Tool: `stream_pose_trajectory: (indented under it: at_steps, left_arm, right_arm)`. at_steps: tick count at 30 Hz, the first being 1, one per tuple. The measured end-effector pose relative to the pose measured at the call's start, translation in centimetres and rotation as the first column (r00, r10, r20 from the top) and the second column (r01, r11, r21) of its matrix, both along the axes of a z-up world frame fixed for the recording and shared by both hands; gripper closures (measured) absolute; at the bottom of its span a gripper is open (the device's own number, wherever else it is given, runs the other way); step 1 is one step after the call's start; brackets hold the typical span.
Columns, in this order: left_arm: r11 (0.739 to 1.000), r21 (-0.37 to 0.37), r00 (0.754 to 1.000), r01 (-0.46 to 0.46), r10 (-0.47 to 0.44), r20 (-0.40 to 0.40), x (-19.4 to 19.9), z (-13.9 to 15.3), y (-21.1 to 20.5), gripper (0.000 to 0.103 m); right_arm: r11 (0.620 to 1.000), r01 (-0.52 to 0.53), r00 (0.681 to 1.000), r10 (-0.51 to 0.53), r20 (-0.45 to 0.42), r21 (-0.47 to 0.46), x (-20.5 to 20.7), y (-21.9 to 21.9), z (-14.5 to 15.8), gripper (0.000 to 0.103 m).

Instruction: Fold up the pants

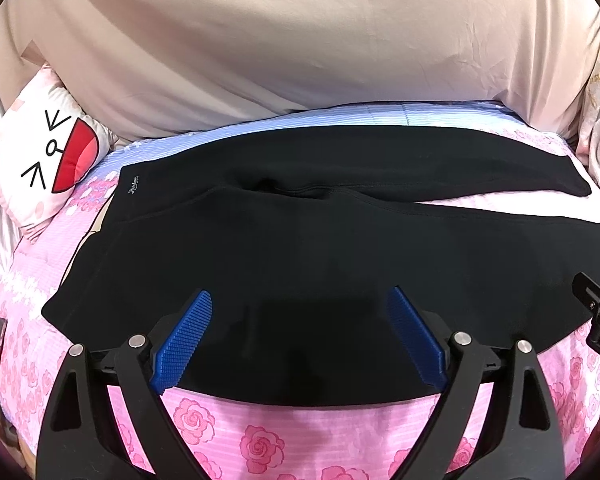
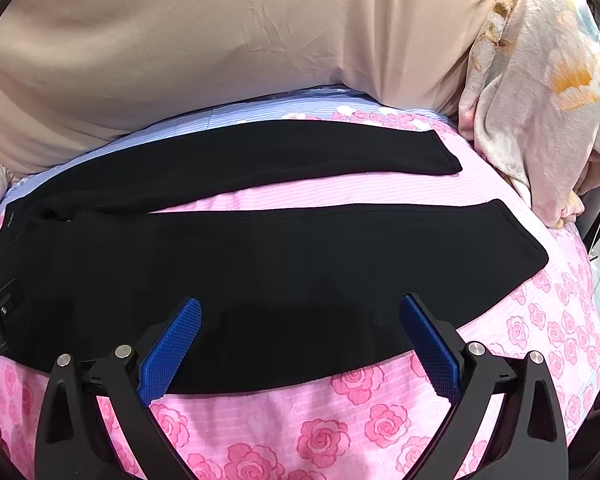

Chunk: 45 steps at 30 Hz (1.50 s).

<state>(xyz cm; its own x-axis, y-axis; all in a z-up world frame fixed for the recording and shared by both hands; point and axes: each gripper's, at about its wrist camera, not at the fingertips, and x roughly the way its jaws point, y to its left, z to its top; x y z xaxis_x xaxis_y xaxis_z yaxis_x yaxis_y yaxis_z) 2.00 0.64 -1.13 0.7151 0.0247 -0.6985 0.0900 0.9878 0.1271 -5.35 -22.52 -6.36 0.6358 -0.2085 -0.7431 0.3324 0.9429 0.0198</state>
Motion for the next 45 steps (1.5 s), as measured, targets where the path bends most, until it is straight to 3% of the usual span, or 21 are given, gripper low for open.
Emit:
stream_pose_trajectory:
  at_steps: [45]
  left_arm:
    - [1.000,0.007,1.000,0.003,-0.003,-0.013,0.17,-0.53,-0.16,0.014]
  right_arm:
    - [1.000,-0.005,1.000,0.005,-0.017,-0.002,0.72,0.48,-0.15,0.006]
